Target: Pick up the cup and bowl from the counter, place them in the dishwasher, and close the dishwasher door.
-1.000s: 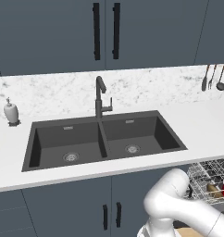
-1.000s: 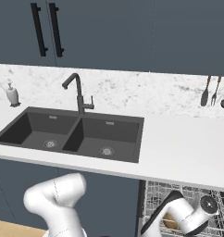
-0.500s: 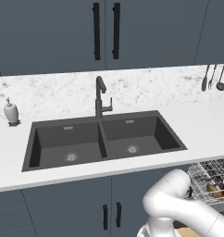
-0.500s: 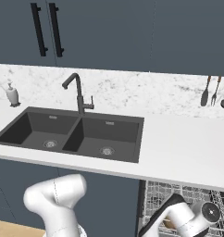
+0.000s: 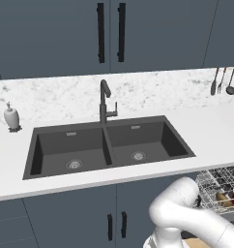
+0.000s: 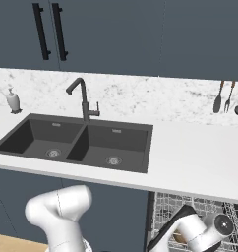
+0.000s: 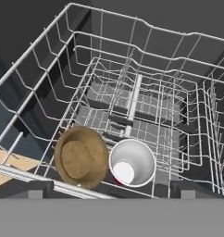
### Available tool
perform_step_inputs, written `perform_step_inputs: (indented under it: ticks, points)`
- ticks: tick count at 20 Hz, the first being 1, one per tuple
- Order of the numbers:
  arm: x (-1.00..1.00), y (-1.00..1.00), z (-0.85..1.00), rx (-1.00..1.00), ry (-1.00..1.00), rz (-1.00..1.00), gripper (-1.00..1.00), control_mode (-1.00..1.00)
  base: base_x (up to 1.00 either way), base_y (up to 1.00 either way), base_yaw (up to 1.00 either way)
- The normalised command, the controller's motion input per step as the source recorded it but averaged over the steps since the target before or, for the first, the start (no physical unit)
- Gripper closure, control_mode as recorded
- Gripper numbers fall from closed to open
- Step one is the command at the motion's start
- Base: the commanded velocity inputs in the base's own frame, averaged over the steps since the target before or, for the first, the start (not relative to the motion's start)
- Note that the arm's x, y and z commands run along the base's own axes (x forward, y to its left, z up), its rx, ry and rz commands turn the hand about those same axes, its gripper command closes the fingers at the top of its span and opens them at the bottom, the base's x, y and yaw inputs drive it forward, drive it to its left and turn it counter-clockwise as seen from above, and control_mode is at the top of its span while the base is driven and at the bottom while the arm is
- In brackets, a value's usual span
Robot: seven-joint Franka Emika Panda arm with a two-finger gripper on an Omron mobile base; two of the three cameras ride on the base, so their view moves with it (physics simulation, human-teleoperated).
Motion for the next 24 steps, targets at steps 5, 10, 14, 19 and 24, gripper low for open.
perform_step_inputs:
  ticks: [5,10,14,19,24]
  points:
    - [-0.57,0.16,0.53,-0.01,-0.27,0.00,-1.00,-1.00,0.00,0.00,0.00]
    - [-0.43,0.00,0.87,0.00,-0.20,0.00,-1.00,-1.00,0.00,0.00,0.00]
    - [-0.80,0.00,0.07,0.00,-0.16,0.02,-1.00,-1.00,0.00,0.00,0.00]
    - [-0.93,0.09,-0.03,0.03,-0.18,0.06,-1.00,-1.00,0.00,0.00,0.00]
    - [-0.34,0.01,0.00,0.02,-0.14,0.02,-1.00,-1.00,0.00,0.00,0.00]
